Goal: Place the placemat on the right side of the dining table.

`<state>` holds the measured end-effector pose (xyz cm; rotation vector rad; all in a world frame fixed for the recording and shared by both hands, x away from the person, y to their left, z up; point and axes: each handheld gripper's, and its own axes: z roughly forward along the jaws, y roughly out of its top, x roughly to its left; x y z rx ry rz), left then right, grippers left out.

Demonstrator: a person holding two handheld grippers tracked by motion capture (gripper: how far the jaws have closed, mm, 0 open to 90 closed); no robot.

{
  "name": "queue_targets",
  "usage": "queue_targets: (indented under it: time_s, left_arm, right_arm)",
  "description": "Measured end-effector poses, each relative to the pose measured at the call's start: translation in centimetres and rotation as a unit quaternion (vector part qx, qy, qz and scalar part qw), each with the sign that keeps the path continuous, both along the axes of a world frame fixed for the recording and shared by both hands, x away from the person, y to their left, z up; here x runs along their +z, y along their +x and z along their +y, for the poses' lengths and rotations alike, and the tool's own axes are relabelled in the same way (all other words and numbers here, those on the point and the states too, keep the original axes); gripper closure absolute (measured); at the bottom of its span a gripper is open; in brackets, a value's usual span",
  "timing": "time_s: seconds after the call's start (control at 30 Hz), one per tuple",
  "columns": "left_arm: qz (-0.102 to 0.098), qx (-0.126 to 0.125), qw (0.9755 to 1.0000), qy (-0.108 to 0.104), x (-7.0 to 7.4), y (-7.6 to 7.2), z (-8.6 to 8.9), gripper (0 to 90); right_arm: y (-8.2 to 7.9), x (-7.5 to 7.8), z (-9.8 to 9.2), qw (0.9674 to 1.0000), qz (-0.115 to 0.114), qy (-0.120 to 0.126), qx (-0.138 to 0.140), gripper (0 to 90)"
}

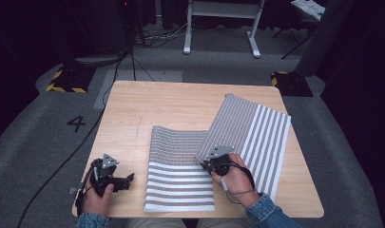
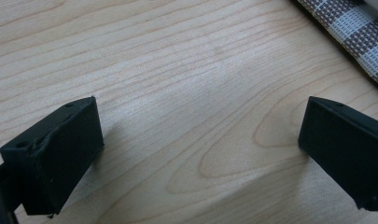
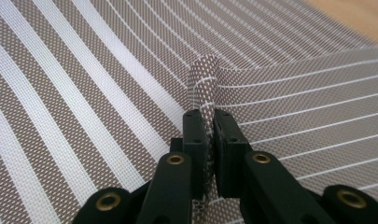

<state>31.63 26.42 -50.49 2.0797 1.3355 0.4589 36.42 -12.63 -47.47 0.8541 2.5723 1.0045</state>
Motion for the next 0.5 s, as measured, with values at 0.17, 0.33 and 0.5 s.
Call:
queue_targets:
  time_s: [0.17,0.33,0.5]
  left_arm:
    - [0.0,0.0,1.0,0.0,0.0,0.0,0.0,0.0]
    - [0.0,0.0,1.0,0.0,0.0,0.0,0.0,0.0]
    - [0.001,-0.001,1.0,0.002,0.0,0.0,0.0,0.0]
  right_arm:
    - [-0.9,1.2,-1.0,0.9998,-0.013,0.003,0.016,85.4]
    - [-2.4,0.6,-3.2,0.9992,0.007,-0.001,0.039,84.6]
    - [-3.5,0.3,-6.1,0.9993,0.016,-0.005,0.035,83.7]
